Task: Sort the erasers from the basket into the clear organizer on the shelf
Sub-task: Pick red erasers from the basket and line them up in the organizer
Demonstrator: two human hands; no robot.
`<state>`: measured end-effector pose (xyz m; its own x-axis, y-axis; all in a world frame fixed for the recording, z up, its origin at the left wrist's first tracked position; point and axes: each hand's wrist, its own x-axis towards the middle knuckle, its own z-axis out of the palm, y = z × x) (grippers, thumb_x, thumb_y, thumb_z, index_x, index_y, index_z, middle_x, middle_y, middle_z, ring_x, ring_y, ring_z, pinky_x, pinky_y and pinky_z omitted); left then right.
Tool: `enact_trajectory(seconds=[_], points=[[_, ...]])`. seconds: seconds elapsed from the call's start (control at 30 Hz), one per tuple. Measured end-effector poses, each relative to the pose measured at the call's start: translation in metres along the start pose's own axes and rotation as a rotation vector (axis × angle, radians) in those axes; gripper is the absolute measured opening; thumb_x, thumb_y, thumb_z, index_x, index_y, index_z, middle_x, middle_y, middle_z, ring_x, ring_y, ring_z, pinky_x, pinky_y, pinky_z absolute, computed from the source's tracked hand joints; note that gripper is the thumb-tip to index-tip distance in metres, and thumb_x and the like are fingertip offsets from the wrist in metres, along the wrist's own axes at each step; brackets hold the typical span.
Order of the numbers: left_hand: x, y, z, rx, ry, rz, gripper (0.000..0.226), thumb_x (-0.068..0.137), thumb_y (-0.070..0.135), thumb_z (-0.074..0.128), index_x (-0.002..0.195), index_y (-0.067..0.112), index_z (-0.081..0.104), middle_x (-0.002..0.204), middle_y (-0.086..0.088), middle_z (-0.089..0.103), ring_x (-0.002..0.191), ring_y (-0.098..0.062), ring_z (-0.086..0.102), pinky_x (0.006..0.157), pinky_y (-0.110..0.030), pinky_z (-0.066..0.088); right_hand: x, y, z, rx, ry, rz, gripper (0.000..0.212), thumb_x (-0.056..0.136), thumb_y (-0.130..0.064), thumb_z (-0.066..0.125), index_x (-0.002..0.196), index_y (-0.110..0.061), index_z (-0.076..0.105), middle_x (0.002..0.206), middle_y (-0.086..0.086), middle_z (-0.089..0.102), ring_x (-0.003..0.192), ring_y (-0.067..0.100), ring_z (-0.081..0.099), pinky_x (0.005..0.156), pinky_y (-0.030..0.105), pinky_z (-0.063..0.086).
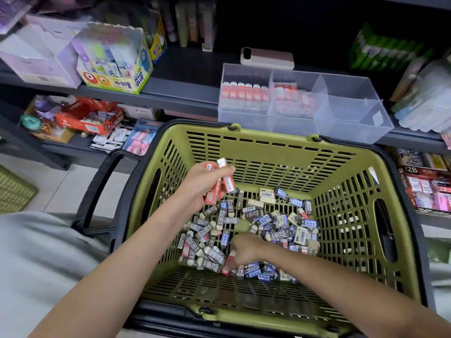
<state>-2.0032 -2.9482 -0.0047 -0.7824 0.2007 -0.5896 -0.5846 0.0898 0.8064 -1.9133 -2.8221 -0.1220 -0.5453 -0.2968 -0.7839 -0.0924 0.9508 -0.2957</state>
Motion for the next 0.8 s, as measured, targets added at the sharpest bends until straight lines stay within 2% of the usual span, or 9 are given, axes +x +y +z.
enact_trajectory(seconds=[0.07, 0.17, 0.3, 0.37, 0.5, 0.6, 0.67, 0.73, 0.8], points=[[0.000, -0.001, 0.000, 0.007, 0.001, 0.009, 0.021, 0.078, 0.025, 0.076, 0.082, 0.012, 0.060, 0.054, 0.001, 0.064, 0.041, -0.011, 0.054, 0.041, -0.021, 0.044, -0.002, 0.005, 0.000, 0.092, -0.025, -0.029, 0.048, 0.078, -0.050, 0.068, 0.097, -0.006, 0.062, 0.084, 0.005, 0.055, 0.081, 0.021, 0.052, 0.062, 0.027, 0.037], [0.000, -0.001, 0.001, 0.002, -0.010, 0.020, 0.019, 0.079, 0.023, 0.076, 0.081, 0.012, 0.061, 0.052, 0.002, 0.064, 0.040, -0.010, 0.055, 0.040, -0.019, 0.042, -0.008, 0.015, 0.000, 0.228, -0.030, -0.056, 0.044, 0.080, -0.041, 0.069, 0.114, -0.015, 0.062, 0.111, 0.002, 0.060, 0.100, 0.021, 0.054, 0.076, 0.027, 0.038], [-0.001, -0.002, 0.002, -0.014, -0.070, 0.000, 0.012, 0.080, 0.015, 0.073, 0.084, 0.010, 0.063, 0.066, -0.005, 0.068, 0.050, -0.014, 0.064, 0.040, -0.019, 0.044, -0.026, 0.032, -0.009, 0.387, -0.038, -0.106, 0.032, 0.080, -0.033, 0.071, 0.106, -0.014, 0.067, 0.104, -0.001, 0.063, 0.093, 0.015, 0.054, 0.079, 0.028, 0.041], [-0.001, -0.003, 0.003, -0.038, -0.121, -0.029, 0.009, 0.081, 0.009, 0.069, 0.084, 0.008, 0.061, 0.070, -0.008, 0.070, 0.060, -0.018, 0.069, 0.040, -0.019, 0.045, -0.042, 0.043, -0.017, 0.602, 0.006, -0.103, 0.031, 0.079, -0.034, 0.072, 0.101, -0.013, 0.068, 0.095, -0.001, 0.064, 0.079, 0.010, 0.056, 0.069, 0.022, 0.046], [-0.002, -0.003, 0.006, -0.025, -0.213, -0.103, 0.013, 0.080, 0.005, 0.068, 0.087, 0.007, 0.056, 0.057, -0.003, 0.066, 0.058, -0.019, 0.069, 0.038, -0.018, 0.045, -0.074, 0.058, -0.054, 1.148, 0.189, -0.108, 0.021, 0.078, -0.031, 0.069, 0.091, -0.015, 0.074, 0.080, 0.004, 0.065, 0.059, 0.006, 0.052, 0.052, 0.016, 0.042], [-0.003, 0.001, 0.005, -0.019, -0.244, -0.158, 0.020, 0.078, 0.012, 0.073, 0.091, 0.008, 0.059, 0.055, -0.001, 0.064, 0.045, -0.014, 0.061, 0.037, -0.019, 0.044, -0.095, 0.054, -0.092, 1.472, 0.236, -0.261, 0.019, 0.077, -0.028, 0.067, 0.088, -0.016, 0.076, 0.083, 0.006, 0.069, 0.074, 0.015, 0.058, 0.061, 0.021, 0.046], [-0.005, 0.007, 0.006, -0.014, -0.255, -0.189, 0.034, 0.069, 0.024, 0.079, 0.091, 0.009, 0.058, 0.056, -0.002, 0.064, 0.043, -0.013, 0.057, 0.039, -0.020, 0.044, -0.109, 0.049, -0.114, 1.595, 0.268, -0.381, 0.024, 0.073, -0.029, 0.071, 0.090, -0.013, 0.076, 0.084, 0.006, 0.071, 0.071, 0.012, 0.063, 0.061, 0.021, 0.051], [-0.009, 0.012, 0.012, -0.029, -0.286, -0.191, 0.049, 0.058, 0.036, 0.082, 0.091, 0.010, 0.058, 0.060, -0.004, 0.067, 0.048, -0.016, 0.061, 0.042, -0.021, 0.046, -0.120, 0.041, -0.131, 1.668, 0.309, -0.513, 0.023, 0.074, -0.028, 0.073, 0.091, -0.013, 0.076, 0.083, 0.007, 0.072, 0.061, 0.007, 0.061, 0.056, 0.017, 0.051], [-0.013, 0.017, 0.021, -0.121, -0.383, -0.163, 0.049, 0.058, 0.040, 0.079, 0.095, 0.012, 0.063, 0.073, -0.005, 0.073, 0.061, -0.019, 0.070, 0.045, -0.023, 0.049, -0.126, 0.033, -0.144, 1.695, 0.405, -0.596, 0.020, 0.077, -0.024, 0.067, 0.091, -0.014, 0.075, 0.083, 0.009, 0.072, 0.057, 0.006, 0.057, 0.055, 0.018, 0.051]])
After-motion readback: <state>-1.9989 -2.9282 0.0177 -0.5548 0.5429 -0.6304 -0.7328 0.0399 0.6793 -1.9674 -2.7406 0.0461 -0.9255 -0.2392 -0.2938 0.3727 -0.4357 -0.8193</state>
